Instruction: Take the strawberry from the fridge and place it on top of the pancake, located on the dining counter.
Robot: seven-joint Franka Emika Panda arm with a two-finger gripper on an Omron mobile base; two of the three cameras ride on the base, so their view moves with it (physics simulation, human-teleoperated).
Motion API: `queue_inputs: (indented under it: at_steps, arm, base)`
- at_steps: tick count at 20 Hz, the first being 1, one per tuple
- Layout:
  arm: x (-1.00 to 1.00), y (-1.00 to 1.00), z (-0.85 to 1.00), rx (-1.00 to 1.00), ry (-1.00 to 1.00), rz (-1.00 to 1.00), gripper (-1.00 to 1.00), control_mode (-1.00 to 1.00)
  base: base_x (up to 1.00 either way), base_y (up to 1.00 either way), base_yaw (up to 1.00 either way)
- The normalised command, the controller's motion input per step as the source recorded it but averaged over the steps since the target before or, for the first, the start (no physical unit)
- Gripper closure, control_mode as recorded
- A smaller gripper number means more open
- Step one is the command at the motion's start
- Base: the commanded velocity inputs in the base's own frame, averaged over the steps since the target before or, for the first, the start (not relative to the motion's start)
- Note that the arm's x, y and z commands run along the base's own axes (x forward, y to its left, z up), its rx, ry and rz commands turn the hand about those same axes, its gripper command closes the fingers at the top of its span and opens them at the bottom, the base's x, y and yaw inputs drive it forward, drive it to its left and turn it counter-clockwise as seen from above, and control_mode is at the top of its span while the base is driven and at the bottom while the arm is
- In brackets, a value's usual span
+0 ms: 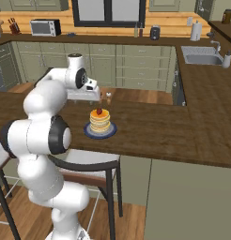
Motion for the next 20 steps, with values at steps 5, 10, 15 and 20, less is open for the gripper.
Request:
queue_inputs:
  at_steps: [5,10,15,20]
  arm:
    - [-1.0,0.48,0.26,0.0,0.0,0.0,-1.0,-1.0]
    - [-1.0,0.2,0.01,0.0,-0.09,0.03,-1.0,-1.0]
    - [-1.0,0.12,0.0,0.0,-0.19,0.02,-1.0,-1.0]
    - [-1.0,0.21,-0.07,-0.02,-0.11,0.0,-1.0,-1.0]
  base:
    - [0.0,0.0,0.0]
    - [0.0,0.0,0.0]
    - [0.0,0.0,0.0]
    - [0.0,0.0,0.0]
